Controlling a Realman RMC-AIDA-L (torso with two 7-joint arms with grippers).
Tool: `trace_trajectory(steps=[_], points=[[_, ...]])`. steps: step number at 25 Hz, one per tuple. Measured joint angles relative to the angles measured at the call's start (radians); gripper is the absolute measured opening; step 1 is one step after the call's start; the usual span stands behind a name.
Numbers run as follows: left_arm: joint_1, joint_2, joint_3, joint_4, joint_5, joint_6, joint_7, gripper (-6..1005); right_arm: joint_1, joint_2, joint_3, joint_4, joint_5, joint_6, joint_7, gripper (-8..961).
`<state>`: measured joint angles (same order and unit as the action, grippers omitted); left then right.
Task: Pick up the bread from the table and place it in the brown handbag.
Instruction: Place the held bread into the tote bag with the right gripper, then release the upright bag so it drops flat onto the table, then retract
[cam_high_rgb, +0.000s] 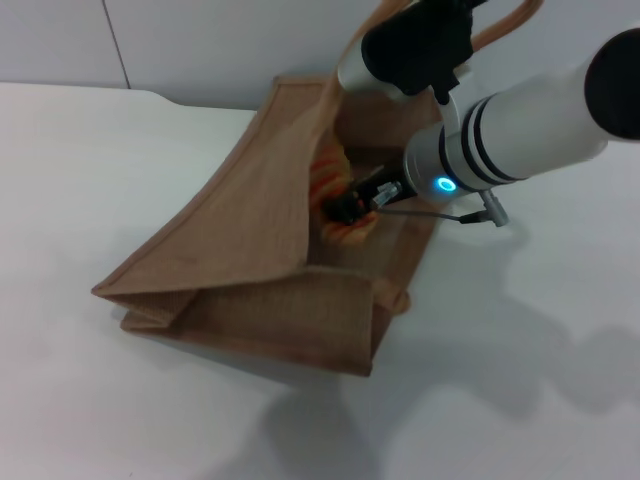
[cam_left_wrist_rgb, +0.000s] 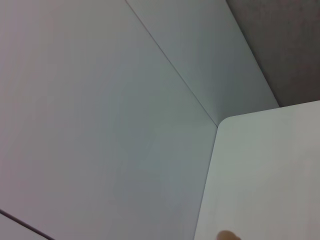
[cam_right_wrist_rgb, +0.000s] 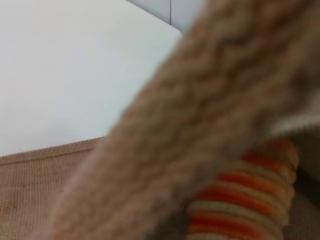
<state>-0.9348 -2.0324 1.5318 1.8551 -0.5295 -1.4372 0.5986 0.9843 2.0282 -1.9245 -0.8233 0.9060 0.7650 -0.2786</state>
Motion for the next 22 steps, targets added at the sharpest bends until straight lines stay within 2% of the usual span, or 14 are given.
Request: trace_trajectory(steps=[5,8,14,19,22], points=[[0.001,0.000,-0.002,-0.002,-0.003,0.004,-0.004,94,0.004,0.003,0.001,0.014,0.025,-0.012,-0.025,269],[0.006,0.000,0.001,-0.004,0.001,0.012,-0.008,87,0.005,0.003,0.007,0.015,0.026,-0.012,-0.026,476],[0.040,0.001,-0.012,-0.007,0.002,0.015,-0.008,84,-0.013,-0.002,0.026,0.033,0.023,-0.002,-0.023,730],[0.096,0.003,-0.048,-0.007,0.017,0.024,-0.004,83,-0.033,-0.008,0.056,0.061,-0.004,0.043,-0.028,894],[0.134,0.003,-0.082,-0.007,0.042,0.027,-0.003,82,-0.061,-0.010,0.113,0.053,-0.072,0.088,-0.027,893]])
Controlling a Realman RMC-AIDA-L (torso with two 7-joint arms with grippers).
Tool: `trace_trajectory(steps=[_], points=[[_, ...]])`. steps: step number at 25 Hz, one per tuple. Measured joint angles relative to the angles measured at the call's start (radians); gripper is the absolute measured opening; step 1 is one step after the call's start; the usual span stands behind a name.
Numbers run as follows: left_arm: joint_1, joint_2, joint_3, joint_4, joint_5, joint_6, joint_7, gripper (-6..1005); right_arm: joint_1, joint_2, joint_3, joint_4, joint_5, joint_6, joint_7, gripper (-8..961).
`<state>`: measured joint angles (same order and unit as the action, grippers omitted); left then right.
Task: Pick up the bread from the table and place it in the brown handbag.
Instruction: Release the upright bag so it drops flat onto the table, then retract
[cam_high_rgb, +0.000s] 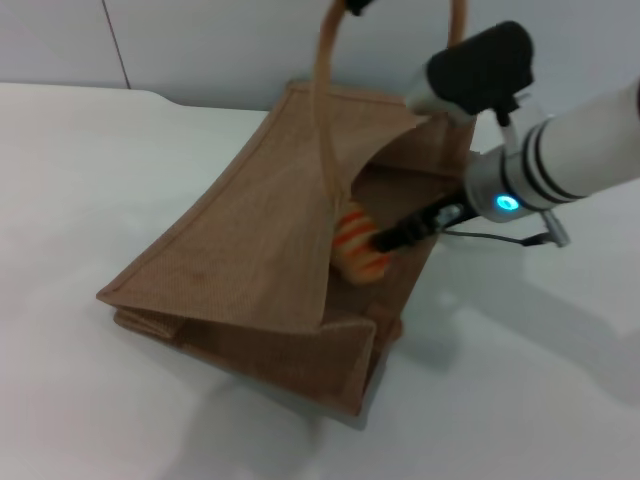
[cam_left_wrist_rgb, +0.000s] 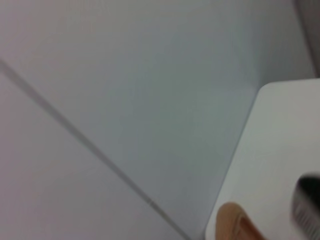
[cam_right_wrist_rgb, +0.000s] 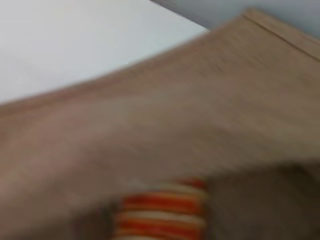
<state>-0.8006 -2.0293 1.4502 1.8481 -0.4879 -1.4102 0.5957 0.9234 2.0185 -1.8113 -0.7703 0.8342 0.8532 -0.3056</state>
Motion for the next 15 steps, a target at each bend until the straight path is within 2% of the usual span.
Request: trace_trajectory(steps=[6,11,14,15], points=[[0.066,0.001,-0.053,-0.009,0.005,0.037,0.003,80,-0.078,0.001,0.150,-0.056,-0.166,0.076,0.003,892],[0.138,0.000,-0.059,-0.011,-0.001,0.115,0.007,73,-0.161,0.002,0.278,-0.169,-0.265,0.084,0.005,893],[0.193,-0.001,-0.059,-0.012,-0.048,0.198,0.016,70,-0.211,0.003,0.332,-0.246,-0.297,0.083,0.005,892],[0.233,0.000,-0.059,-0.012,-0.091,0.267,0.026,69,-0.237,0.005,0.354,-0.282,-0.315,0.076,0.006,892]])
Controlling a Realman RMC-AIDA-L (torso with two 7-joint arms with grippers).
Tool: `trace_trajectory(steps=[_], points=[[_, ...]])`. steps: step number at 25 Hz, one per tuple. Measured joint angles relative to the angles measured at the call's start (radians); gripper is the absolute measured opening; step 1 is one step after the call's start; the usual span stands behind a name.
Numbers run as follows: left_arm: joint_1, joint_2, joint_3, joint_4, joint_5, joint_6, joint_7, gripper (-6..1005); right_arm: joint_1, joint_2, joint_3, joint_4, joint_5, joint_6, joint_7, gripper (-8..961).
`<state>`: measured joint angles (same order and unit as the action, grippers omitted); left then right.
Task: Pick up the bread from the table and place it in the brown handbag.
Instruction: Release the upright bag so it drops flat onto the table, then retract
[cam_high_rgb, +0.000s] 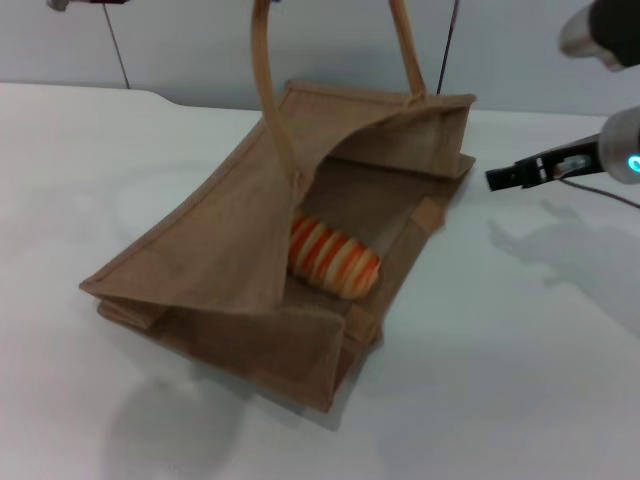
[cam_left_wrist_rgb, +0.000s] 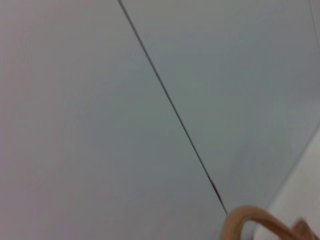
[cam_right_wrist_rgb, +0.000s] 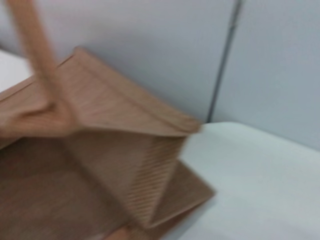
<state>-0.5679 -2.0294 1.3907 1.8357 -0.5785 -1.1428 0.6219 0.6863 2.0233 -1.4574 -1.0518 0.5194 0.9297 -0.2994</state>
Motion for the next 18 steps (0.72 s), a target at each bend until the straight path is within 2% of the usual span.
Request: trace_trajectory(steps=[1,3,5,8,12,18], points=[[0.000,0.000,0.000,0.000,0.000,0.000,0.000,69,0.000,0.000,0.000,0.000,0.000,0.000,0.000,892],[0.047,0.000,-0.001,-0.004,-0.054,0.081,0.027,68,-0.018,0.001,0.022,-0.020,-0.020,-0.009,0.002,892],[0.087,0.000,-0.007,-0.021,-0.129,0.145,0.082,72,-0.028,0.001,0.039,-0.026,-0.034,-0.018,0.002,893],[0.111,-0.001,-0.035,-0.063,-0.241,0.192,0.151,88,-0.034,-0.001,0.047,-0.035,-0.050,-0.035,-0.001,893],[0.110,0.000,-0.087,-0.136,-0.355,0.207,0.187,145,-0.048,0.002,0.053,-0.080,-0.062,-0.084,-0.001,892],[0.100,0.000,-0.101,-0.205,-0.427,0.213,0.250,248,-0.100,0.008,0.051,-0.163,-0.055,-0.171,0.008,892]])
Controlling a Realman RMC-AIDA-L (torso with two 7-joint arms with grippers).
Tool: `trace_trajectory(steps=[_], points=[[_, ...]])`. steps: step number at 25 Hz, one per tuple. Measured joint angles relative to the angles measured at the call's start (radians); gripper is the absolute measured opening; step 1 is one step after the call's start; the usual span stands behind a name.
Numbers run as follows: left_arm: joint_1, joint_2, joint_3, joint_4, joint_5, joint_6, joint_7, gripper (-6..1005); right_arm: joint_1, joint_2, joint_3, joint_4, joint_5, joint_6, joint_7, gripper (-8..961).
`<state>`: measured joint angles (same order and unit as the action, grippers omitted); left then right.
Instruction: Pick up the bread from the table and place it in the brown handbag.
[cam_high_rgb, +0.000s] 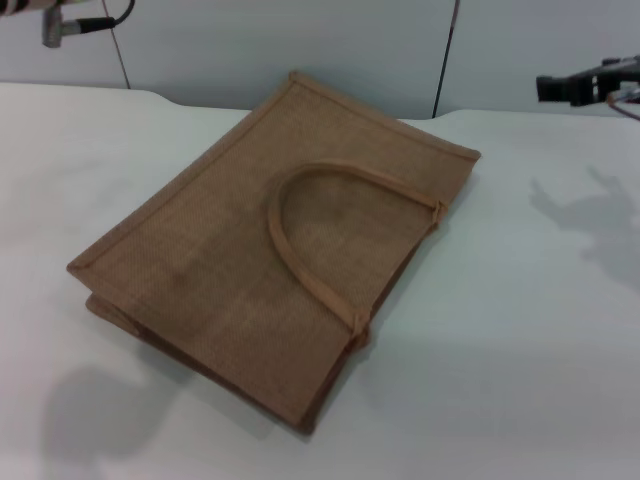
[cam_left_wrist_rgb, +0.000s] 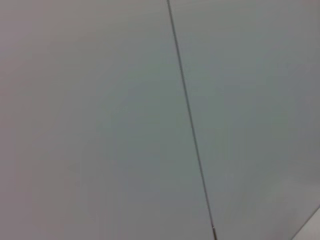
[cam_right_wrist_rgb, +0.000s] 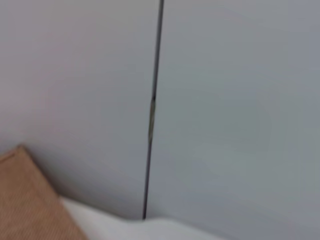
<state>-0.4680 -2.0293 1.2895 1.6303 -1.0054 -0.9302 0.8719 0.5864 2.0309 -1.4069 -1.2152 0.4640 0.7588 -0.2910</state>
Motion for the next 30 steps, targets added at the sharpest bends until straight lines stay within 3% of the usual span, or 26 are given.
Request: trace_trajectory(steps=[7,13,15,17,20,22,25,30], points=[[0.034,-0.002,-0.017,-0.082,-0.211,0.032,0.177,457,-0.101,0.000,-0.062,-0.052,0.046,-0.190,0.005,893],[0.078,-0.004,-0.040,-0.286,-0.516,0.125,0.553,757,-0.238,-0.002,-0.228,-0.078,0.075,-0.525,-0.001,893],[0.091,-0.004,-0.041,-0.403,-0.712,0.163,0.770,772,-0.262,-0.003,-0.280,-0.038,0.072,-0.649,-0.001,893],[0.096,-0.004,-0.041,-0.435,-0.763,0.167,0.833,771,-0.269,-0.003,-0.299,-0.016,0.072,-0.699,-0.001,893],[0.120,-0.007,-0.039,-0.563,-0.970,0.167,1.102,771,-0.289,-0.002,-0.352,0.075,0.078,-0.882,0.007,893],[0.124,-0.009,-0.038,-0.591,-1.013,0.166,1.147,770,-0.297,-0.002,-0.385,0.137,0.090,-1.004,0.032,893],[0.143,-0.010,-0.031,-0.712,-1.188,0.150,1.289,769,-0.302,-0.003,-0.433,0.226,0.101,-1.141,0.080,893],[0.150,-0.013,-0.026,-0.822,-1.296,0.098,1.439,768,-0.296,-0.002,-0.491,0.407,0.103,-1.369,0.158,893]])
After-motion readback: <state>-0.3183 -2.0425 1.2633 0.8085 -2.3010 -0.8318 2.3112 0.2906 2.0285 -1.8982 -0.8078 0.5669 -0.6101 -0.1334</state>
